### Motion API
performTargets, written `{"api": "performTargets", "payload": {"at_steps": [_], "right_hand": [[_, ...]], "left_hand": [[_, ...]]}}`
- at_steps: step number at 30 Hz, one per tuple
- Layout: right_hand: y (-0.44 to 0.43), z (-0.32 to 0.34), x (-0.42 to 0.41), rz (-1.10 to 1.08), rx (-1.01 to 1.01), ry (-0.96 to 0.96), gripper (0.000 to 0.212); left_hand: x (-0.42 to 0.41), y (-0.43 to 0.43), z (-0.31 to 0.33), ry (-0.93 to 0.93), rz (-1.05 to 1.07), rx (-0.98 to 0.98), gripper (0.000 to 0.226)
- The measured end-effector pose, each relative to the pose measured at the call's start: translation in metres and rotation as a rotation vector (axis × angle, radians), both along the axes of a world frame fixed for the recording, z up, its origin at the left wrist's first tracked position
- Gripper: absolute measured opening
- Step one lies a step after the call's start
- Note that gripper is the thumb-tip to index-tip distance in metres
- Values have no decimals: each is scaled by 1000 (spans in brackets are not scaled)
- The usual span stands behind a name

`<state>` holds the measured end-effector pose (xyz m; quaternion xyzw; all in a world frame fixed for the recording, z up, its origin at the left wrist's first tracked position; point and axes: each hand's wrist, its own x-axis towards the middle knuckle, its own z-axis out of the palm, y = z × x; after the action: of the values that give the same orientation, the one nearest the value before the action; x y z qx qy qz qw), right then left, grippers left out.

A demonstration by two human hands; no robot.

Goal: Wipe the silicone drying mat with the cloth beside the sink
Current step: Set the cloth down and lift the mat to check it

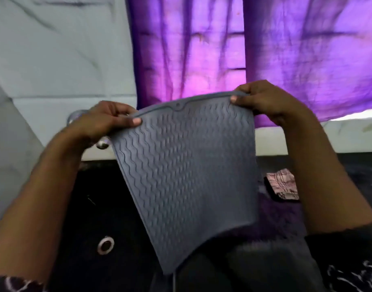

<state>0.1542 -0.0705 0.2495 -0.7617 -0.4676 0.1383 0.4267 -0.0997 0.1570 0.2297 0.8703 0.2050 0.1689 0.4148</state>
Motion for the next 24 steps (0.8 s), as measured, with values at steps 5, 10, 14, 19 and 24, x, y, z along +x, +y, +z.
{"api": "performTargets", "payload": {"at_steps": [5,10,14,19,24], "right_hand": [[56,36,-35,-11,113,-143,15],[103,42,-50,-29,113,-157,21],[124,44,-59,-40,129,-156,20],[133,54,-55,-112,109,-223,26],[88,58,-52,-83,79,-165,24]], "left_hand": [[-41,27,65,-25,107,140,21],[-50,59,85,32,248,225,21],[-57,84,92,-18,405,314,17],[-52,92,83,32,509,443,22],[-52,65,95,-6,409,471,20]]}}
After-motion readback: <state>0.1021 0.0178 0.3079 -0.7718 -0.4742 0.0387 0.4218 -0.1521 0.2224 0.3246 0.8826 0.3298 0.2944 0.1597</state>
